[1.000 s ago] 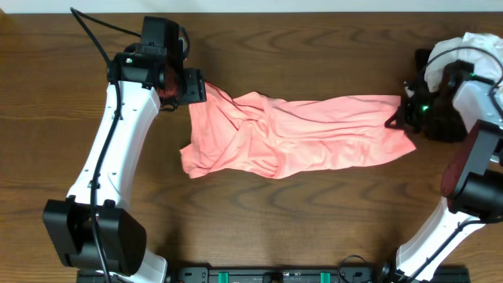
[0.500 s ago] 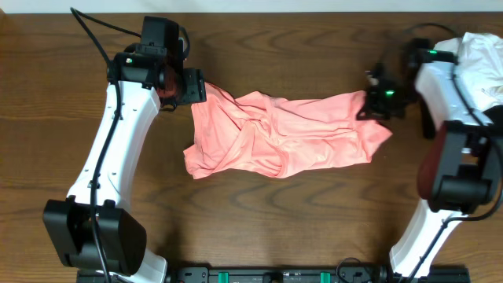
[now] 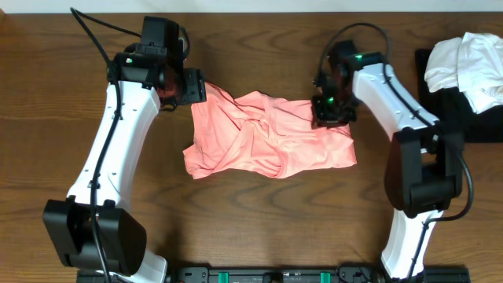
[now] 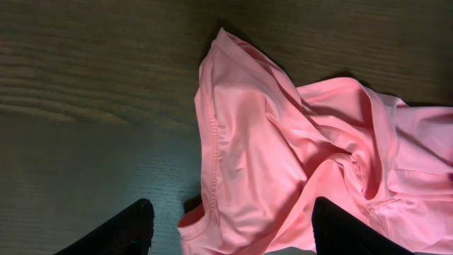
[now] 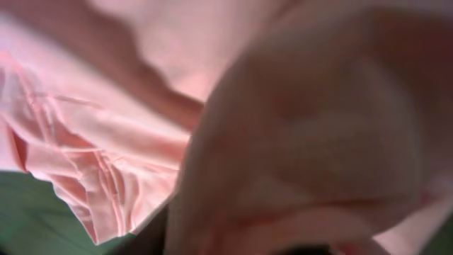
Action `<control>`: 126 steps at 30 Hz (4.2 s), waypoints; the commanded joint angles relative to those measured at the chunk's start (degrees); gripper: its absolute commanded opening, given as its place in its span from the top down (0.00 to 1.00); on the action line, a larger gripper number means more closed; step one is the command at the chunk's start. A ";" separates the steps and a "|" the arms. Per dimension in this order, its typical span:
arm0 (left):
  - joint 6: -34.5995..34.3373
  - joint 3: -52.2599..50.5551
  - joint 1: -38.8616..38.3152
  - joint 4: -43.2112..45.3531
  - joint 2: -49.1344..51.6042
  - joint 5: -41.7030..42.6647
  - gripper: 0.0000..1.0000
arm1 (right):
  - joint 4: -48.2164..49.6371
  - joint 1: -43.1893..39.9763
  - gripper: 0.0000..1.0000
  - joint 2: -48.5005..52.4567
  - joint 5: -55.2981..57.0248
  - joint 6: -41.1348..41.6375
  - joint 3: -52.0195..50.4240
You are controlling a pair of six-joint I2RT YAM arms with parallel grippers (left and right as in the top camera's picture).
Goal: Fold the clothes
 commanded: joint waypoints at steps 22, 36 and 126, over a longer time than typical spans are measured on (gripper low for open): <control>0.31 -1.03 0.28 1.20 2.89 -0.90 0.28 | -0.72 6.29 0.53 0.28 -13.79 -8.22 3.13; 0.31 -1.03 0.28 1.36 2.89 -0.87 0.28 | -2.67 -1.46 0.46 0.35 3.89 0.81 9.75; -1.16 -13.57 3.10 6.95 2.93 21.77 0.28 | 5.14 -9.97 0.11 -10.67 -4.07 -9.42 4.98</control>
